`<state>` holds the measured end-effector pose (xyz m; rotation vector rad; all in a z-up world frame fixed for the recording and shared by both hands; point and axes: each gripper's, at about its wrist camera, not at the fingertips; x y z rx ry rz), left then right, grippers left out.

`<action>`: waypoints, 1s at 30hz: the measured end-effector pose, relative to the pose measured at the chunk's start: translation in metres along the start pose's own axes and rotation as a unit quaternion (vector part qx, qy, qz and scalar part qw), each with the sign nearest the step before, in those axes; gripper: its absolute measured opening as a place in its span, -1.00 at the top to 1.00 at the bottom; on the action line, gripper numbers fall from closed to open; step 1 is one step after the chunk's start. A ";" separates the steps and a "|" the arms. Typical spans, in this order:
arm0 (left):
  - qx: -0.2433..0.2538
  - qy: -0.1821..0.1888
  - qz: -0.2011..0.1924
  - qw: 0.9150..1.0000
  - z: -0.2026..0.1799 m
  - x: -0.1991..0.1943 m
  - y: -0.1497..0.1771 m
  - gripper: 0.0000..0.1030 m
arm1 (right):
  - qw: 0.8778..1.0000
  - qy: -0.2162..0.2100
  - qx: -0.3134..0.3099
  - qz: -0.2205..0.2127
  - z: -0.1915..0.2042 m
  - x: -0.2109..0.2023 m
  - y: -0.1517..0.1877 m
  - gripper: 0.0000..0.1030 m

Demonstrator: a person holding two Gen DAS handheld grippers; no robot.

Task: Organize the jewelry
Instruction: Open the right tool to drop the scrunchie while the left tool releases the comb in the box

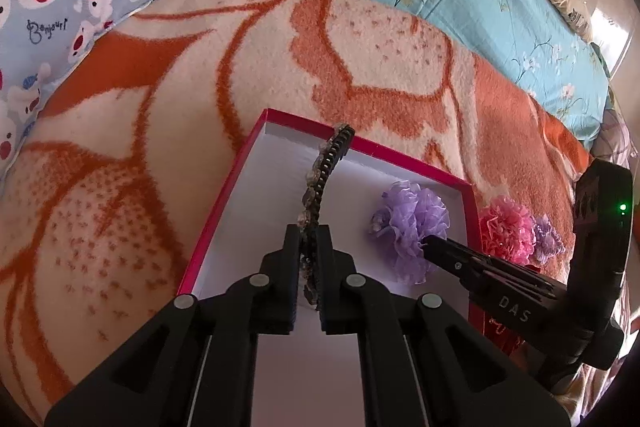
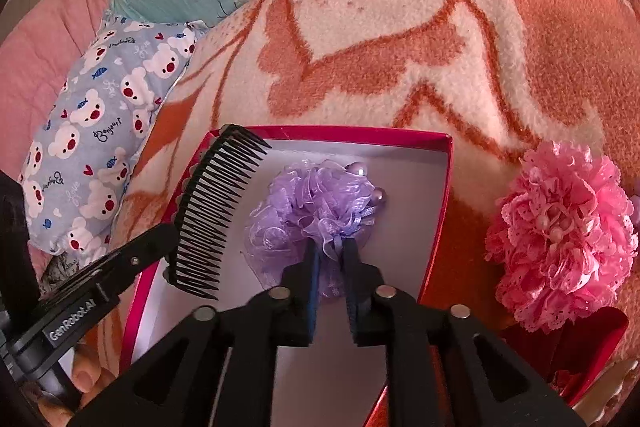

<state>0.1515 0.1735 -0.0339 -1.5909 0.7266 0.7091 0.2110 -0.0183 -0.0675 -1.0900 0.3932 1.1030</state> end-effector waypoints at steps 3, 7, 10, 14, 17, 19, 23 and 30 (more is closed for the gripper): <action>-0.003 0.010 0.004 1.000 0.002 0.001 0.000 0.91 | 1.000 -0.006 0.000 0.000 0.001 -0.002 0.001 0.50; -0.005 0.021 0.012 1.000 0.001 0.002 0.000 0.86 | 1.000 -0.007 0.001 -0.002 0.001 -0.008 0.002 0.42; -0.008 0.033 0.020 0.999 -0.002 0.006 0.002 0.84 | 1.000 -0.012 0.009 -0.010 -0.004 -0.018 0.003 0.34; -0.007 0.034 0.029 0.999 -0.008 0.012 0.007 0.84 | 1.000 -0.017 0.015 -0.018 -0.008 -0.029 0.003 0.34; -0.009 0.039 0.034 0.999 -0.010 0.014 0.008 0.84 | 0.999 -0.022 0.015 -0.028 -0.010 -0.041 0.004 0.34; -0.007 0.038 0.036 0.999 -0.012 0.015 0.008 0.84 | 0.999 -0.025 0.017 -0.034 -0.012 -0.048 0.005 0.34; -0.004 0.034 0.038 0.999 -0.016 0.014 0.006 0.32 | 0.999 -0.029 0.019 -0.039 -0.019 -0.063 0.008 0.34; -0.010 0.014 0.037 0.999 -0.008 0.008 0.011 0.07 | 0.998 -0.026 0.025 -0.050 -0.032 -0.085 0.014 0.34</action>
Point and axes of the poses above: each gripper's, at about its wrist camera, not at the fingertips, and x roughly the way its jaws point, z to its left, y to its underside, and after that the axes turned 9 degrees about x, right-handed
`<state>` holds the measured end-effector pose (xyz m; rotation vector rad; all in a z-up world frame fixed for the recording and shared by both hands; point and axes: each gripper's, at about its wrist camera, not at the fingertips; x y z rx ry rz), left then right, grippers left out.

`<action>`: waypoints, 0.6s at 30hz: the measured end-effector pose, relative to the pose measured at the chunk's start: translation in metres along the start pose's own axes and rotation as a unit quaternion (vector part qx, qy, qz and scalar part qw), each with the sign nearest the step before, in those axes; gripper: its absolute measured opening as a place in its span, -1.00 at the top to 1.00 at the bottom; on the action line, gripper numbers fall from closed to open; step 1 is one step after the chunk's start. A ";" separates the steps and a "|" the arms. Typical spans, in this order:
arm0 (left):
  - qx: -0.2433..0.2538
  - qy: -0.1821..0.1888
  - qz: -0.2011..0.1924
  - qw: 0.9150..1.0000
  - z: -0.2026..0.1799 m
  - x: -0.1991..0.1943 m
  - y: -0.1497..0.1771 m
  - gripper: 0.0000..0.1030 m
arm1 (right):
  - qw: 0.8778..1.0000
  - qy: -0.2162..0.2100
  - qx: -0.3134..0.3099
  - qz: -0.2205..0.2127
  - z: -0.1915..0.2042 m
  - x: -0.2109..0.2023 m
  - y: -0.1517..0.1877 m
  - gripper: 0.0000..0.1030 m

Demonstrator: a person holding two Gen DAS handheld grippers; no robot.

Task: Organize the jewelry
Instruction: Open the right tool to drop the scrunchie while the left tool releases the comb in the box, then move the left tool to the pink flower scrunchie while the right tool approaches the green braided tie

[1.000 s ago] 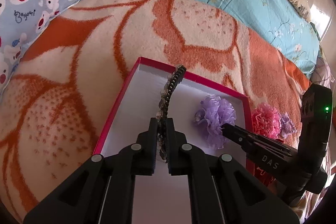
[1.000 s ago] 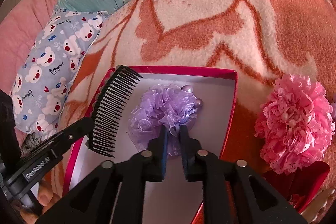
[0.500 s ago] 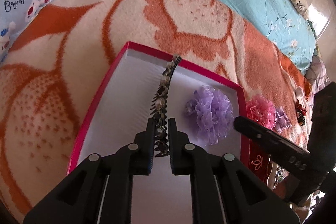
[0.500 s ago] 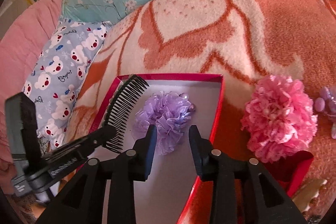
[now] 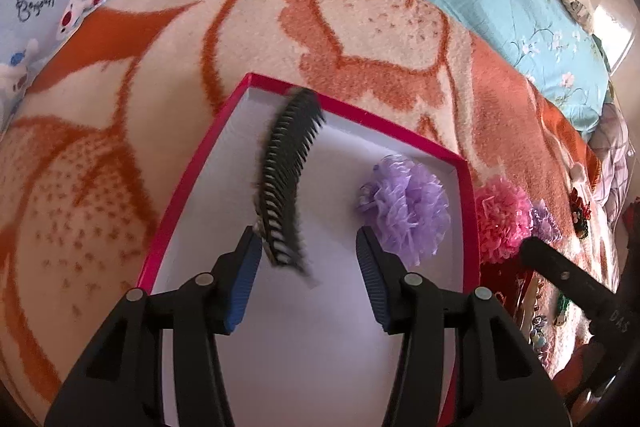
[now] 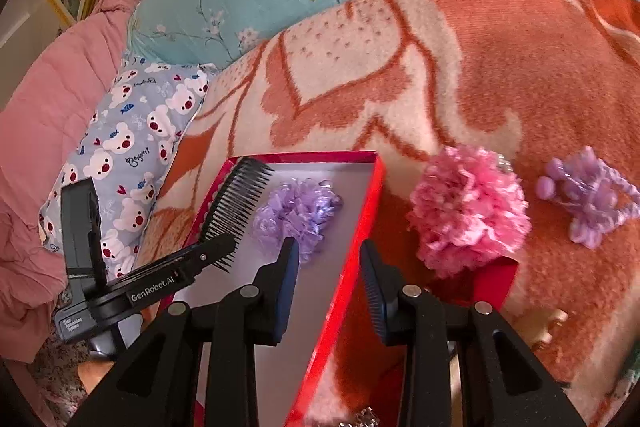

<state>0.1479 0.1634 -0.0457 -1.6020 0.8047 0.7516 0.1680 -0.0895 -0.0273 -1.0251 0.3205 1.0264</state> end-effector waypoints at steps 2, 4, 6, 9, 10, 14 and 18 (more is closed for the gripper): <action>-0.003 -0.002 0.001 1.000 0.003 0.000 0.003 0.07 | 1.000 0.001 0.003 -0.004 -0.005 -0.007 0.000 0.34; -0.003 -0.006 0.001 1.000 0.004 -0.001 0.005 0.07 | 1.000 0.003 0.008 -0.008 -0.010 -0.015 0.001 0.34; -0.004 -0.011 0.001 1.000 0.006 0.000 0.006 0.07 | 1.000 0.006 0.010 -0.013 -0.014 -0.022 0.003 0.34; -0.011 -0.008 0.005 1.000 0.010 0.004 0.005 0.07 | 1.000 0.013 0.012 -0.016 -0.021 -0.033 0.005 0.34; -0.011 -0.008 0.007 1.000 0.010 0.006 0.005 0.07 | 1.000 0.016 0.014 -0.017 -0.023 -0.036 0.006 0.34; -0.011 -0.011 0.013 1.000 0.010 0.009 0.006 0.07 | 0.999 0.024 0.018 -0.023 -0.035 -0.051 0.010 0.34; -0.012 -0.013 0.008 1.000 0.009 -0.001 0.008 0.07 | 0.999 0.032 0.026 -0.031 -0.049 -0.063 0.012 0.34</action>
Point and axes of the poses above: each gripper's, at about its wrist camera, not at the fingertips, and x roughly the way its jaws point, z to its left, y to its underside, and after that the axes turned 9 degrees about x, right-handed
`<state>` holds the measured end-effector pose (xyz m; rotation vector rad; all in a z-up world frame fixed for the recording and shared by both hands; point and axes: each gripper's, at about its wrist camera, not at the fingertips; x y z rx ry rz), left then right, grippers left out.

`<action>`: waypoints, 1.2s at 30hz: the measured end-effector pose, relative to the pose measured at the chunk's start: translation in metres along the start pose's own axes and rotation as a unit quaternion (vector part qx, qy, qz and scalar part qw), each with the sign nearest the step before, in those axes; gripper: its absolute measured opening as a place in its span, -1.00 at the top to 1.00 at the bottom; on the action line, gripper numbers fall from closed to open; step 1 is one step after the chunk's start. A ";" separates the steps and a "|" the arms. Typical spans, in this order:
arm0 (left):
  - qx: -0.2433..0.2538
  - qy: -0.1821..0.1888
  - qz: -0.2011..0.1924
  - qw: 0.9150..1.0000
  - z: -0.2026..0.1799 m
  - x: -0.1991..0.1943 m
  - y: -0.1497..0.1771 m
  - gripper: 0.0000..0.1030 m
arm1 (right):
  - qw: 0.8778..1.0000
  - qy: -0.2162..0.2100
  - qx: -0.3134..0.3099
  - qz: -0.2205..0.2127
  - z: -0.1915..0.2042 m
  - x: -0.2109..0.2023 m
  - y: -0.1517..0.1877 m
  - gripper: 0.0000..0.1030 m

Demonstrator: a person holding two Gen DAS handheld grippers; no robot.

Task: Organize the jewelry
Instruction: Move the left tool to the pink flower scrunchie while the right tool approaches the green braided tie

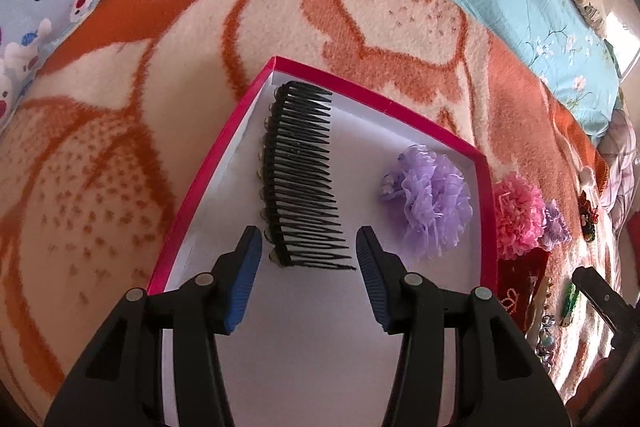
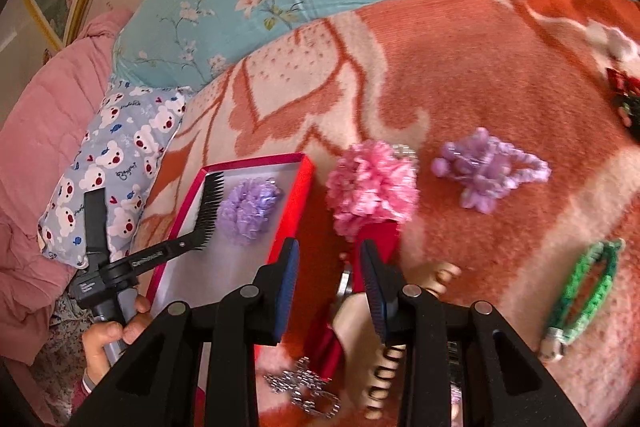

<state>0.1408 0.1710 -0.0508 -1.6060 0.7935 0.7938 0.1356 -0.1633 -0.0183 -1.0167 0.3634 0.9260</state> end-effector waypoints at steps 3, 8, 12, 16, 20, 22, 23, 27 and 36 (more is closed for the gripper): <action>0.000 -0.004 -0.011 1.000 -0.002 -0.014 0.002 -0.12 | 1.000 0.011 0.012 -0.001 -0.014 -0.004 0.000 0.33; 0.014 0.013 -0.029 0.999 -0.017 -0.038 0.003 -0.17 | 0.999 0.029 0.022 -0.004 -0.036 -0.014 0.004 0.26; 0.035 0.036 -0.029 0.998 -0.042 -0.047 0.003 -0.17 | 0.999 0.041 0.031 -0.007 -0.053 -0.024 0.007 0.25; 0.061 0.056 -0.027 0.996 -0.072 -0.050 0.003 -0.17 | 0.998 0.054 0.041 -0.011 -0.068 -0.035 0.008 0.25; 0.087 0.069 -0.022 0.994 -0.100 -0.048 0.004 -0.17 | 0.997 0.064 0.049 -0.019 -0.082 -0.046 0.008 0.24; 0.097 0.074 -0.020 0.992 -0.111 -0.047 0.005 -0.17 | 0.996 0.071 0.051 -0.022 -0.087 -0.051 0.008 0.24; 0.102 0.076 -0.018 0.992 -0.117 -0.046 0.005 -0.17 | 0.996 0.073 0.053 -0.023 -0.089 -0.052 0.008 0.24; 0.111 0.082 -0.013 0.990 -0.131 -0.044 0.008 -0.17 | 0.995 0.082 0.058 -0.028 -0.100 -0.059 0.009 0.23; 0.136 0.090 0.003 0.987 -0.159 -0.029 0.004 -0.18 | 0.986 0.154 0.039 -0.048 -0.112 -0.069 0.011 -0.01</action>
Point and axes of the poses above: each gripper's, at about its wrist camera, not at the fingertips, and x roughly the way its jaws point, z to its left, y to its underside, and after that the axes turned 9 degrees about x, right-handed
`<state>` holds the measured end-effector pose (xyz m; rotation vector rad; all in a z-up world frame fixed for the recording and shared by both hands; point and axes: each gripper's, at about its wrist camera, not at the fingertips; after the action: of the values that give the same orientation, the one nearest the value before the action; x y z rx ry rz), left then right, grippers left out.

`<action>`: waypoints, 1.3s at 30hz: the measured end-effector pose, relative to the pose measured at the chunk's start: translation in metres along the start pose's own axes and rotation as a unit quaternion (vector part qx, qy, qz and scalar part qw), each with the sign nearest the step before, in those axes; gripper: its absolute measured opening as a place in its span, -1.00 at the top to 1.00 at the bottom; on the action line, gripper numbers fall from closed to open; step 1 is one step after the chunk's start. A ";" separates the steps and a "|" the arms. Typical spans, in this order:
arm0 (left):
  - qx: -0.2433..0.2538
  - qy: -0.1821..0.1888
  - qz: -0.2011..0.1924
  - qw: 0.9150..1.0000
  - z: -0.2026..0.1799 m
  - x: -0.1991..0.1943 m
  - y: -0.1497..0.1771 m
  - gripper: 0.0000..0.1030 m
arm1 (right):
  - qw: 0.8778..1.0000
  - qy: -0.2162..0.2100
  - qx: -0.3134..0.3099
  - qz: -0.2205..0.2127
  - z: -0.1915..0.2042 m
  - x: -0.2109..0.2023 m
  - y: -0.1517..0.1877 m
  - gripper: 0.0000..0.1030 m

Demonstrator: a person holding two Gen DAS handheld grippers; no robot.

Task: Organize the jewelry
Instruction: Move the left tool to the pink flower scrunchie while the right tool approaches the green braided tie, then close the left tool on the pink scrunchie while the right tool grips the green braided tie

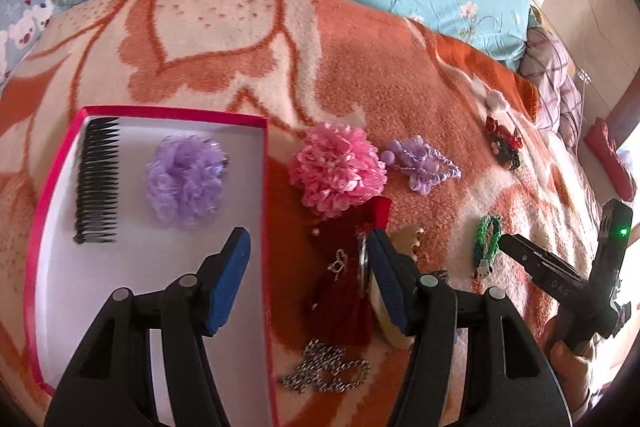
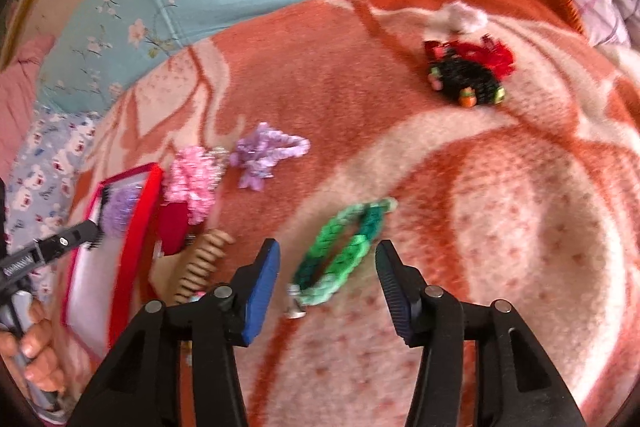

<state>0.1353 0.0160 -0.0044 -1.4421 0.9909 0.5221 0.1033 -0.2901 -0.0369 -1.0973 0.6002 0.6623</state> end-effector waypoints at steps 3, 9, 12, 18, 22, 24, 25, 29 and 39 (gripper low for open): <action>0.003 0.003 0.009 1.000 -0.007 0.015 -0.009 -0.23 | 1.000 0.011 0.002 0.011 -0.003 0.006 -0.002 -0.02; 0.024 -0.017 0.036 0.999 -0.026 0.060 -0.035 -0.23 | 0.999 0.024 -0.010 0.024 -0.001 0.022 -0.002 -0.03; 0.030 -0.025 0.047 0.998 -0.031 0.079 -0.044 -0.23 | 0.999 0.022 -0.018 0.024 0.002 0.025 -0.004 -0.03; 0.043 -0.031 0.059 0.997 -0.038 0.106 -0.054 0.07 | 0.998 0.035 -0.032 0.030 0.005 0.035 -0.001 0.17; 0.058 -0.022 0.065 0.996 -0.042 0.115 -0.054 0.88 | 0.999 0.022 -0.031 0.032 0.004 0.036 0.000 0.68; 0.070 -0.027 0.057 0.996 -0.046 0.112 -0.053 0.92 | 0.999 0.006 -0.023 0.037 0.003 0.035 0.000 0.79; 0.070 -0.023 0.053 0.996 -0.046 0.109 -0.053 0.93 | 0.999 0.002 -0.020 0.034 0.003 0.032 0.000 0.80; 0.059 -0.005 0.032 0.998 -0.040 0.085 -0.049 0.94 | 0.999 -0.031 -0.002 0.023 0.002 0.018 -0.005 0.81; 0.015 0.014 -0.014 1.000 -0.014 0.019 -0.028 0.94 | 0.997 -0.073 -0.008 0.008 0.023 -0.008 -0.010 0.81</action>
<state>0.1648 -0.0056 -0.0018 -1.4384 0.9943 0.4658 0.1081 -0.2731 -0.0172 -1.0505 0.4797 0.7553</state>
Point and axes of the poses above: each gripper's, at about its wrist camera, not at the fingertips, and x roughly the way its jaws point, z to its left, y to its underside, and after that the axes turned 9 degrees about x, right-handed
